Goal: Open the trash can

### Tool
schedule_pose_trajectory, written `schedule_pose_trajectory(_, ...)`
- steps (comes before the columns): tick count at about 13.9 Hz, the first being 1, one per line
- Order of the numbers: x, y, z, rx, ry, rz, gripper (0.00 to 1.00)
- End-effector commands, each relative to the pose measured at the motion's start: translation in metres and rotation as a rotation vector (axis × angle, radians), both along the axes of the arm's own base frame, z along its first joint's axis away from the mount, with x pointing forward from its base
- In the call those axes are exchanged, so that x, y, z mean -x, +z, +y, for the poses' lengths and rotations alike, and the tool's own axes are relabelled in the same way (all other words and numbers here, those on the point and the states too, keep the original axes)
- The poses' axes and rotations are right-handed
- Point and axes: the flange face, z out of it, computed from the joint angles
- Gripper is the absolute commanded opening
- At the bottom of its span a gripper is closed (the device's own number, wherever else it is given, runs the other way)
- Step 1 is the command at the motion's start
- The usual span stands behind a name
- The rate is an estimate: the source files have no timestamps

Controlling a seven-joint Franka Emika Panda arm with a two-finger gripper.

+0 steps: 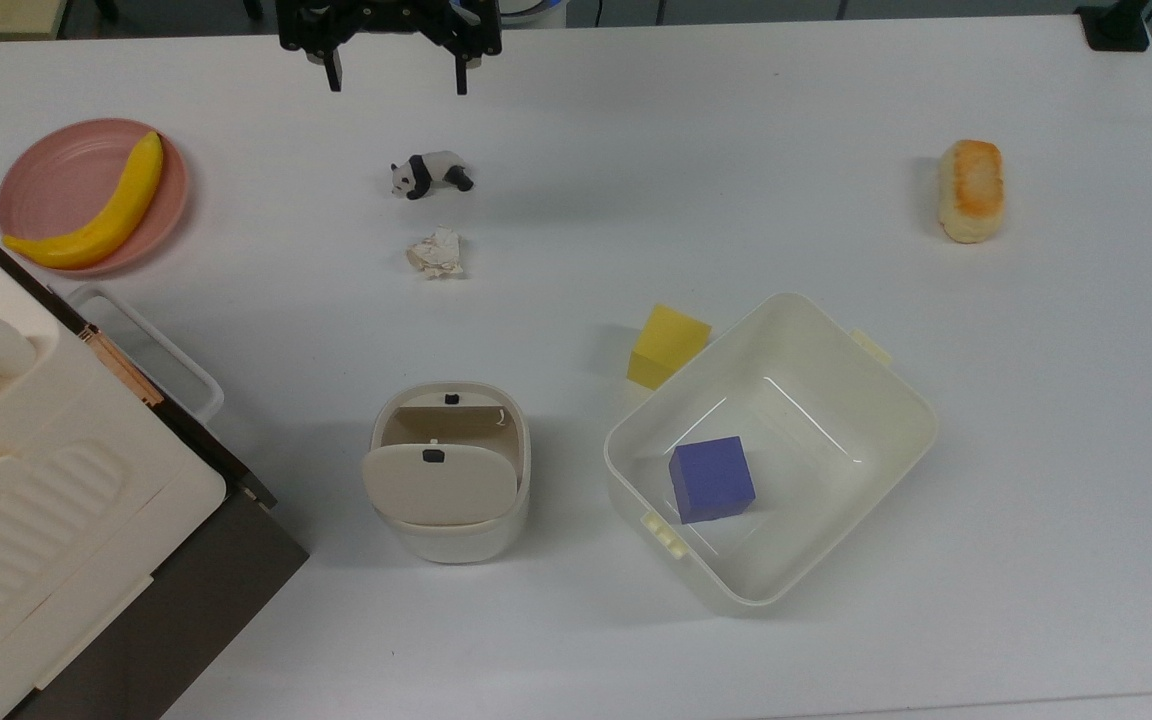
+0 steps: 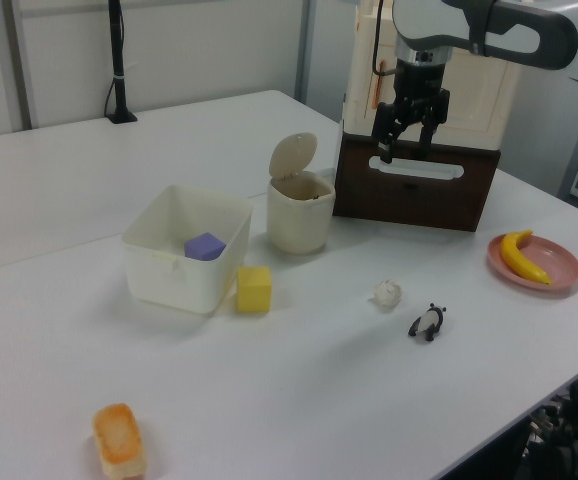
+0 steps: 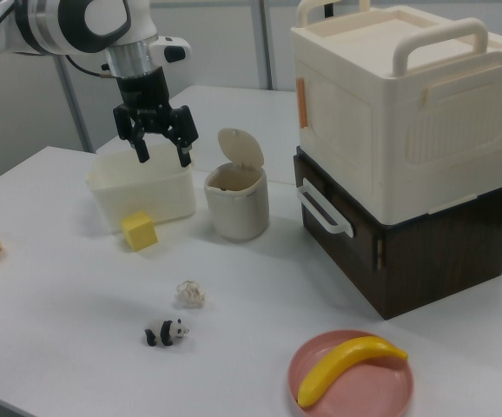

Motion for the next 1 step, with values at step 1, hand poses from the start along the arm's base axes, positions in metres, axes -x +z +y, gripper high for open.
schedule_pose_trajectory(1,0.0119,0.0024,0.0044,0.014,0.022,0.022,1.0)
